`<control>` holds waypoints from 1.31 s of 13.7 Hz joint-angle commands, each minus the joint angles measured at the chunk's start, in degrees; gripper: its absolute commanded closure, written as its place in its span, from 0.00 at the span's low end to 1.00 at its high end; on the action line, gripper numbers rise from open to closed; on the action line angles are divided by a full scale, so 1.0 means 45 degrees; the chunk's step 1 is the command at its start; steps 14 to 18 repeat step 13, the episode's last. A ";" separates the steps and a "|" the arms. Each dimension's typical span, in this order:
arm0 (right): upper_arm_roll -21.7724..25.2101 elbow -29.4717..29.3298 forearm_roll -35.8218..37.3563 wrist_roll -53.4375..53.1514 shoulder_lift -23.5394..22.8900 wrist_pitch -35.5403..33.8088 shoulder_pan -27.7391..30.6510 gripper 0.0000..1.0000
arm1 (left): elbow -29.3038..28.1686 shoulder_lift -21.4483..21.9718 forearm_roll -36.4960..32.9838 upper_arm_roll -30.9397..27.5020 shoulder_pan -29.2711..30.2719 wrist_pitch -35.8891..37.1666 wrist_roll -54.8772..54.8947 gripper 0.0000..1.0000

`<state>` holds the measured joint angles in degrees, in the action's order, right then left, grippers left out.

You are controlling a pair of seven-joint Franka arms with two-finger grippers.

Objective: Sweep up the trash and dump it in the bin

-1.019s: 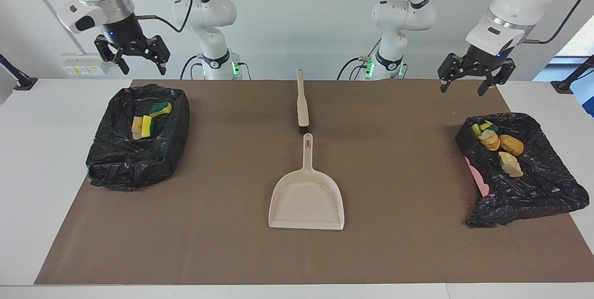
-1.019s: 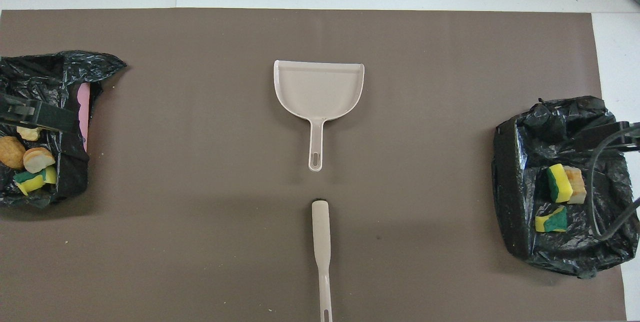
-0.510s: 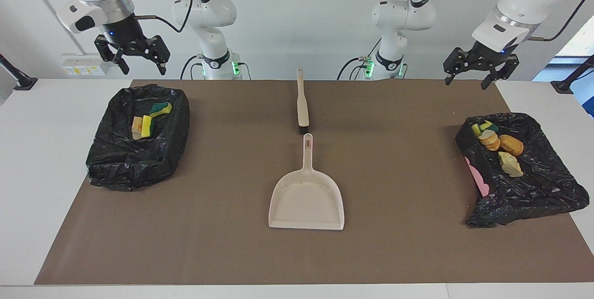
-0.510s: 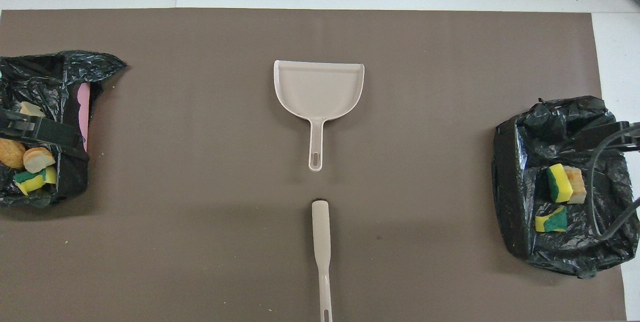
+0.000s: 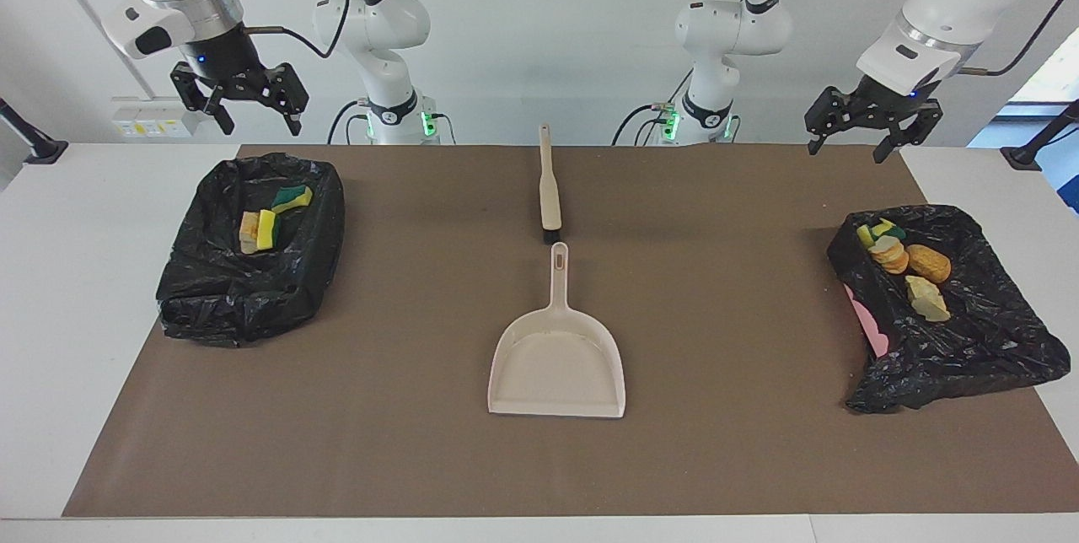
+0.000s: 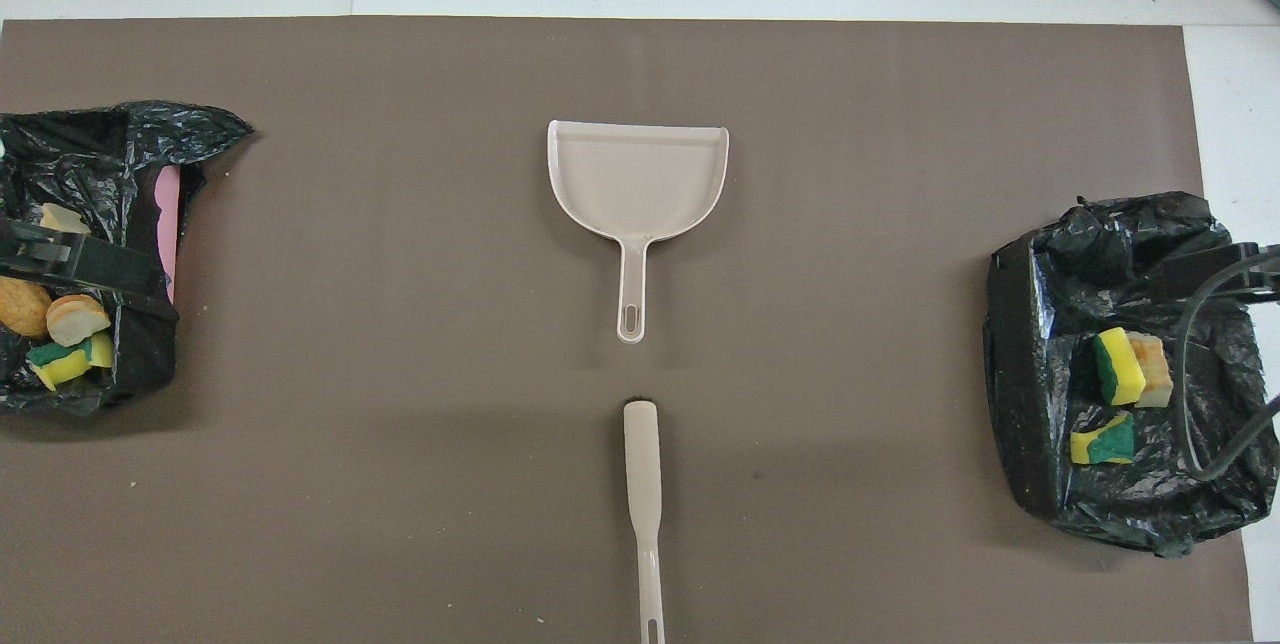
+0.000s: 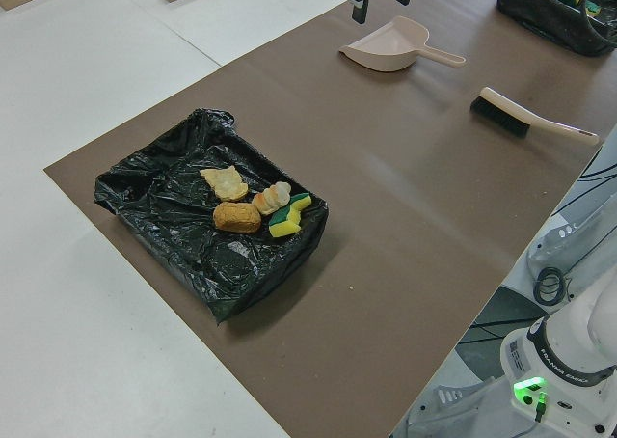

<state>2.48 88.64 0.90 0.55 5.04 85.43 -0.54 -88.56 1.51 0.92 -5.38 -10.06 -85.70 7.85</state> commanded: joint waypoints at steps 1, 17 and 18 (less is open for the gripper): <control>-0.0141 -0.0130 -0.0122 0.0230 0.1026 -0.0506 0.0140 0.00 | -0.0107 0.0133 0.0108 0.0062 0.0107 -0.0214 -0.0064 0.00; -0.0043 0.0886 -0.0043 -0.0024 0.0617 -0.0470 0.0277 0.00 | 0.0207 0.0093 0.0029 0.0062 0.0107 -0.0292 -0.0026 0.00; -0.0043 0.0886 -0.0043 -0.0024 0.0617 -0.0470 0.0277 0.00 | 0.0207 0.0093 0.0029 0.0062 0.0107 -0.0292 -0.0026 0.00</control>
